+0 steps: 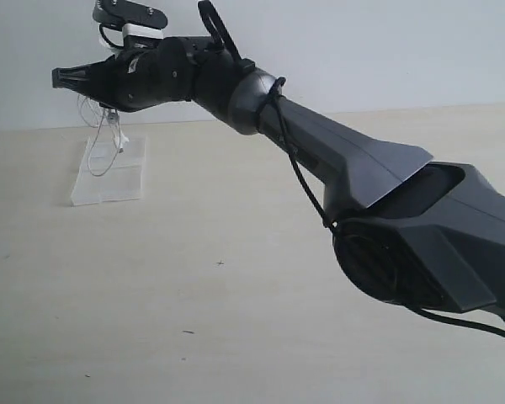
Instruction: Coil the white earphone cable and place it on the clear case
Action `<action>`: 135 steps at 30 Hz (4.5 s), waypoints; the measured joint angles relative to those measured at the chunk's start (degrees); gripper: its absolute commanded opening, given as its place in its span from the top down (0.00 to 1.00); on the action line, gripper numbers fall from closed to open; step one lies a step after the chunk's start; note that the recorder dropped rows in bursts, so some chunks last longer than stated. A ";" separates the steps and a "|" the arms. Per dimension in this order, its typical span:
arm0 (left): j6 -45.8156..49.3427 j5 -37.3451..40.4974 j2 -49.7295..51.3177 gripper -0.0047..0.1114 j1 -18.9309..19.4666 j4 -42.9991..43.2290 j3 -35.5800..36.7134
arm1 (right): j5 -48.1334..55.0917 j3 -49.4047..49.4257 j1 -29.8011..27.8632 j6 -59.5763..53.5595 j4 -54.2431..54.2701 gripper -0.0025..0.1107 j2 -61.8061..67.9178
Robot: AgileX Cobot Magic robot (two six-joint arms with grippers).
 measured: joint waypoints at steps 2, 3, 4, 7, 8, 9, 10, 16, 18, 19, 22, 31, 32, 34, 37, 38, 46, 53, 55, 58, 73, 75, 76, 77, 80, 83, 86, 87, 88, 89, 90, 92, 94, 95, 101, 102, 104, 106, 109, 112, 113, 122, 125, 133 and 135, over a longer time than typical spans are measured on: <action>-0.24 -0.52 0.34 0.96 0.00 0.12 0.52 | -2.84 0.00 0.00 0.00 0.00 0.98 1.03; -0.24 -0.81 0.32 0.96 0.00 0.22 0.65 | -4.21 0.00 0.00 0.00 0.00 0.98 1.48; -0.24 -1.50 0.32 0.96 0.00 0.22 0.65 | -5.71 0.00 0.00 0.00 0.00 0.98 1.89; -0.24 -3.33 0.32 0.96 0.00 0.45 0.65 | -10.20 0.00 0.00 0.00 -0.35 0.98 2.94; -0.24 -3.71 0.32 0.96 0.00 0.59 0.65 | -11.56 0.00 0.00 0.00 -0.63 0.98 3.28; -0.24 -3.98 0.32 0.96 0.00 0.85 0.65 | -12.57 0.00 0.00 0.00 -0.78 0.98 3.61; -0.24 -4.13 0.32 0.96 0.00 0.97 0.65 | -13.77 0.00 0.00 0.00 -0.88 0.98 3.98; -0.24 -6.45 0.32 0.96 0.00 1.60 1.03 | -19.53 0.00 0.00 -3.21 -1.46 0.98 6.56; -0.24 -7.10 0.32 0.96 0.00 1.64 1.62 | -21.17 0.00 0.00 -3.96 -1.46 0.98 7.21; -0.26 -7.63 0.32 0.96 0.00 1.64 1.88 | -22.29 0.00 0.00 -4.30 -1.46 0.98 7.69; -0.26 -8.47 0.32 0.96 0.00 1.74 2.86 | -24.79 0.00 0.00 -4.88 -1.46 0.98 8.84; -0.26 -8.98 0.37 0.96 0.00 1.74 3.73 | -26.28 0.00 0.00 -7.19 -2.11 0.98 11.14; -0.26 -8.98 0.37 0.96 0.00 1.74 3.73 | -26.42 0.00 0.00 -7.19 -2.11 0.98 11.22; -0.38 -8.98 0.37 0.96 0.00 1.74 3.73 | -26.42 0.00 0.00 -7.67 -2.32 0.98 11.37; -0.38 -9.35 0.37 0.96 0.00 1.74 3.73 | -26.55 0.00 0.00 -8.53 -2.32 0.98 11.41; -0.38 -9.44 0.37 0.96 0.00 1.74 3.73 | -26.55 0.00 0.00 -8.65 -2.32 0.98 11.41; -0.38 -9.44 0.37 0.96 0.00 1.99 3.73 | -26.66 0.00 0.00 -9.02 -2.32 0.98 11.41; -0.38 -9.44 0.37 0.96 0.00 1.99 3.73 | -26.56 -0.04 0.00 -9.10 -2.37 0.98 12.65; -0.38 -9.44 0.37 0.96 0.00 1.99 3.73 | -26.44 -0.04 0.00 -9.10 -2.37 0.98 13.36; -0.38 -9.69 0.37 0.96 0.00 1.99 3.73 | -26.44 -0.04 0.00 -9.10 -2.37 0.98 14.07; -0.38 -10.55 0.37 0.96 0.00 1.99 3.73 | -27.84 -0.04 0.85 -9.10 -2.37 0.88 14.55; -0.38 -10.94 0.37 0.96 0.00 1.99 3.73 | -27.84 -0.04 1.11 -9.10 -2.37 0.85 14.55; -0.38 -11.08 0.37 0.96 0.00 1.99 3.73 | -27.84 -0.04 1.11 -9.10 -2.37 0.84 14.55; -0.38 -11.23 0.37 0.96 0.00 1.99 3.73 | -27.84 -0.04 1.11 -9.10 -2.37 0.84 14.55; -0.38 -11.49 0.37 0.96 0.00 1.99 3.73 | -27.97 -0.04 1.11 -9.00 -2.37 0.84 14.55; -0.38 -11.74 0.37 0.96 0.00 1.99 3.73 | -28.09 -0.04 1.11 -9.00 -2.37 0.84 14.55; -0.38 -11.83 0.37 0.96 0.00 1.99 3.73 | -28.20 -0.04 1.11 -8.31 -2.37 0.80 14.55; -0.38 -11.87 0.37 0.96 0.00 1.99 3.73 | -28.20 -0.04 1.11 -7.77 -2.37 0.77 14.55; -0.38 -11.87 0.37 0.96 0.00 1.99 3.73 | -28.20 -0.04 1.11 -7.12 -2.37 0.72 14.55; -0.38 -11.87 0.37 0.96 0.00 1.99 3.73 | -28.20 -0.04 1.11 -6.31 -2.37 0.69 14.55; -0.38 -11.87 0.37 0.96 0.00 1.99 3.73 | -28.20 -0.04 1.11 -5.95 -2.37 0.65 14.55; -0.38 -11.87 0.37 0.96 0.00 1.99 3.73 | -28.20 -0.04 1.11 -4.96 -2.37 0.58 14.55; -0.38 -11.87 0.37 0.96 0.00 1.99 3.73 | -28.25 -0.04 1.11 -4.19 -2.37 0.55 14.55; -0.38 -11.96 0.37 0.96 0.00 1.99 3.73 | -28.25 -0.04 1.11 -3.56 -2.37 0.55 14.55; -0.38 -11.96 0.37 0.96 0.00 1.99 3.73 | -28.25 -0.04 1.11 -1.55 -1.79 0.55 14.55; -0.38 -11.96 0.37 0.96 0.00 1.99 3.73 | -28.25 -0.04 1.11 -1.55 -1.67 0.55 14.55; -0.38 -11.96 0.37 0.96 0.00 1.99 3.73 | -28.25 -0.04 1.11 -1.35 -1.13 0.55 14.55; -0.38 -11.96 0.37 0.96 0.00 1.99 3.73 | -28.13 -0.04 1.11 -1.32 0.01 0.55 14.55; -0.38 -11.96 0.37 0.96 0.00 1.99 3.73 | -27.28 -0.04 1.11 -1.17 1.46 0.55 14.55; -0.38 -11.96 0.37 0.96 0.00 1.99 3.73 | -26.19 -0.04 1.11 -1.17 1.72 0.55 14.55; -0.38 -11.96 0.37 0.96 0.00 1.99 3.73 | -25.89 -0.04 1.11 -1.17 1.85 0.56 14.44; -0.38 -10.99 0.37 0.96 0.00 1.99 4.44 | -7.42 -0.04 -0.22 -1.17 -5.69 0.98 4.48; -0.38 -10.46 0.37 0.96 0.00 1.99 4.44 | 6.96 -0.13 -0.27 -5.69 -9.88 0.98 -0.35; -1.18 -10.82 0.37 0.96 0.00 -0.32 4.44 | 39.70 0.28 -0.17 -18.28 6.01 0.98 -10.81; -1.22 -10.82 0.37 0.96 0.00 -0.51 4.44 | 40.33 0.94 0.75 -18.08 9.55 0.98 -13.93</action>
